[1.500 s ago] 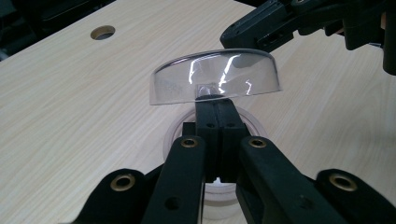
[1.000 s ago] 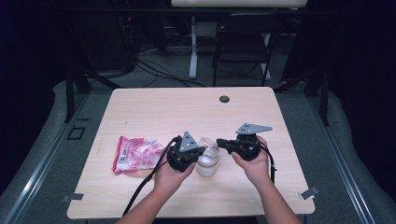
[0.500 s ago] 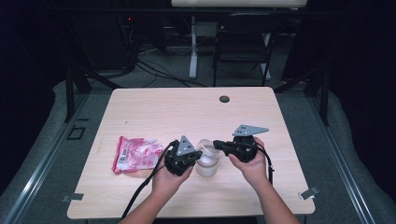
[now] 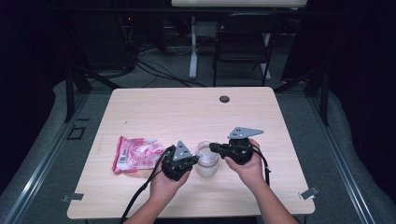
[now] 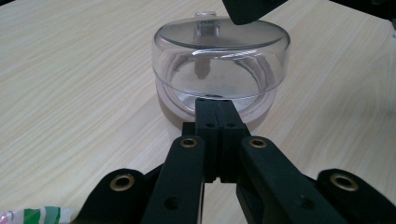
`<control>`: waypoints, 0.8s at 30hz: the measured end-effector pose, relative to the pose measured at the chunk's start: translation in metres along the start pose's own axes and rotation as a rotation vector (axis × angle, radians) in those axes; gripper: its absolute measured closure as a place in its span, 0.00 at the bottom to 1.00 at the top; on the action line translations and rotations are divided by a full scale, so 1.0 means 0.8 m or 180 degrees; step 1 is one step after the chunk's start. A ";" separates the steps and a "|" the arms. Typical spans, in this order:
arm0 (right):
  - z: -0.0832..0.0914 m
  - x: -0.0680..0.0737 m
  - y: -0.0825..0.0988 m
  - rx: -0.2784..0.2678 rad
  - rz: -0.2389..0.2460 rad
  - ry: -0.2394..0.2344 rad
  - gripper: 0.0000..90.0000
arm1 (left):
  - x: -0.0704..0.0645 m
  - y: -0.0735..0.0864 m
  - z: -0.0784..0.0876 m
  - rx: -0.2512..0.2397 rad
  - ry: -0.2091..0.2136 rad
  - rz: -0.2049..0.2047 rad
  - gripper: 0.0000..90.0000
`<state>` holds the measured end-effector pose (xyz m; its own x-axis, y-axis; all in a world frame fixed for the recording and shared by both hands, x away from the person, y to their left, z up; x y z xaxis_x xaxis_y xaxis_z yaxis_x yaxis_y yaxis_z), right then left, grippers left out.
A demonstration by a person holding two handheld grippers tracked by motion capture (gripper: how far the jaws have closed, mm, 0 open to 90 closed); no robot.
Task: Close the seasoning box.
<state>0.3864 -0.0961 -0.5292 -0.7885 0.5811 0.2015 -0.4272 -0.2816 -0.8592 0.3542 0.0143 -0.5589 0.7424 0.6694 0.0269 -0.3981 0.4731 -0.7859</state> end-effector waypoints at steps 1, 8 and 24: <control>0.000 0.000 0.000 0.0006 0.0001 -0.0002 0.98 | 0.000 0.001 0.000 0.0011 -0.0006 -0.0003 1.00; -0.003 0.003 0.002 0.0032 0.0016 -0.0023 0.97 | 0.002 0.006 -0.001 0.0066 -0.0003 -0.0025 1.00; -0.011 0.002 0.010 0.0112 0.0011 -0.0011 0.97 | 0.014 0.016 0.007 0.0079 -0.0060 0.0032 0.98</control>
<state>0.3855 -0.0911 -0.5399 -0.7914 0.5776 0.2002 -0.4396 -0.3103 -0.8429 0.3546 0.0309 -0.5655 0.7280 0.6848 0.0309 -0.4189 0.4801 -0.7707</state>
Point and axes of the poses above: each handheld gripper's, and its own axes: z roughly backward along the jaws, y roughly out of its underside, x roughly to its left, the point moved 9 cm from there along -z, roughly forward along the jaws, and after that the axes turned 3 degrees about -y, right-handed, at the moved point
